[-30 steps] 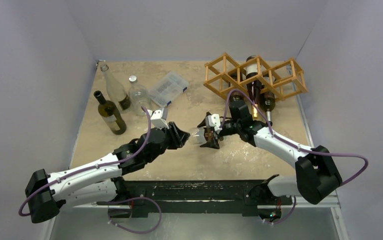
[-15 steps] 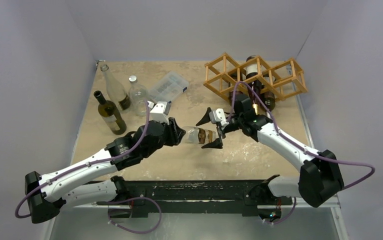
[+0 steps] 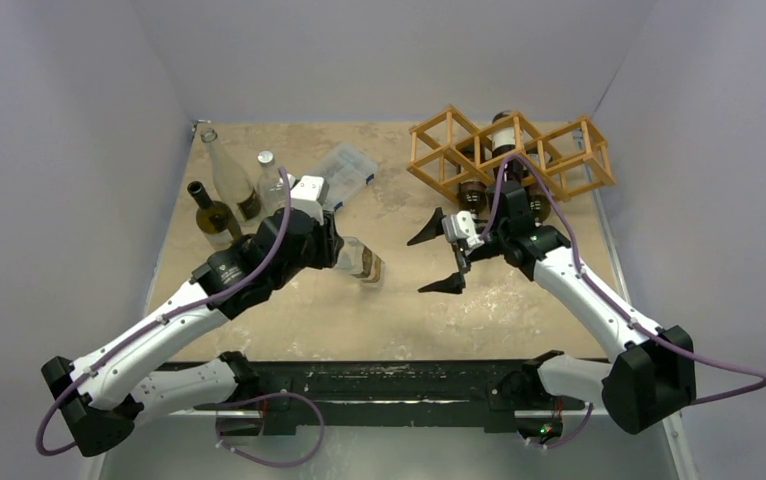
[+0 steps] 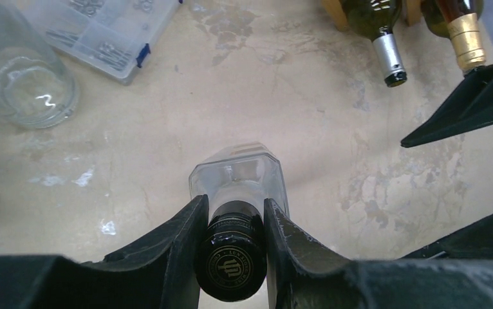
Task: Take the wine bottle off the wine rack
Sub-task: Pick up the wine bottle from the wine rack.
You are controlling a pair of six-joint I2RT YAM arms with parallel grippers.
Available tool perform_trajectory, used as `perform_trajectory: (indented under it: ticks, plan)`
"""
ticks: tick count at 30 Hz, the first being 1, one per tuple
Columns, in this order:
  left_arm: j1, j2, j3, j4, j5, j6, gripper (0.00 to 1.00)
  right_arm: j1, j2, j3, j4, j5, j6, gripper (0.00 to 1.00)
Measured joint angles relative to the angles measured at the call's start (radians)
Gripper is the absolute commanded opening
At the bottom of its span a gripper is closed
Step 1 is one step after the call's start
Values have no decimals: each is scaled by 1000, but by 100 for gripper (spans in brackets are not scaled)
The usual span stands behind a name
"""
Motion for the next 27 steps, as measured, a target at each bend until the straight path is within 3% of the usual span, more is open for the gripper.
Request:
perform_trajectory:
  ticks: [17,27]
  plan:
    - [310,47,124,-154,62,240,0,-30,0,0,-54,0,-50,99]
    - [511,104,159,-148,117,314,0,-47,0,0,-65,-3,-59,99]
